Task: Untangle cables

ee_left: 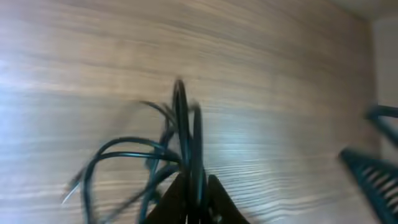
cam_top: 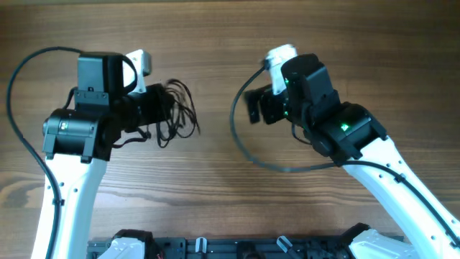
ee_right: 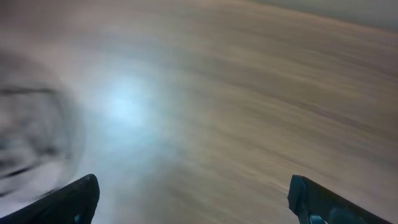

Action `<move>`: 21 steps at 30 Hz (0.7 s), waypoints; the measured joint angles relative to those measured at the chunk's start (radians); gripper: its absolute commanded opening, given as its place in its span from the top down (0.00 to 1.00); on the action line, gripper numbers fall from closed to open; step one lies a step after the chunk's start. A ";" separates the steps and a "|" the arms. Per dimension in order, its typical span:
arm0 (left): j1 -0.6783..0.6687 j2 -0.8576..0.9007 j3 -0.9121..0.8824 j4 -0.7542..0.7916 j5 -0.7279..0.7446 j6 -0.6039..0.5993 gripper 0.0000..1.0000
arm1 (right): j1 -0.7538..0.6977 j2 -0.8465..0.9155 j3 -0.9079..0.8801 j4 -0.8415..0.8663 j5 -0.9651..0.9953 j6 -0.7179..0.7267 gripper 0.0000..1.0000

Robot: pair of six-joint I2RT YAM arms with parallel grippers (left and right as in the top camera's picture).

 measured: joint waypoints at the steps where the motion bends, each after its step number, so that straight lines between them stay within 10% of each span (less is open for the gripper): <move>1: -0.010 0.000 0.000 0.018 0.023 0.012 0.56 | 0.000 0.000 0.000 0.001 -0.062 -0.031 0.00; 4: -0.016 0.000 -0.001 0.102 0.044 0.027 0.37 | 0.010 0.000 0.000 -0.003 -0.185 -0.100 0.00; 11: -0.016 0.000 -0.002 0.171 0.068 -0.025 0.92 | 0.058 -0.001 0.000 -0.007 -0.343 -0.204 0.00; 21: -0.016 0.000 -0.002 0.039 -0.206 -0.194 0.92 | 0.059 0.077 -0.026 -0.045 -0.267 -0.114 0.00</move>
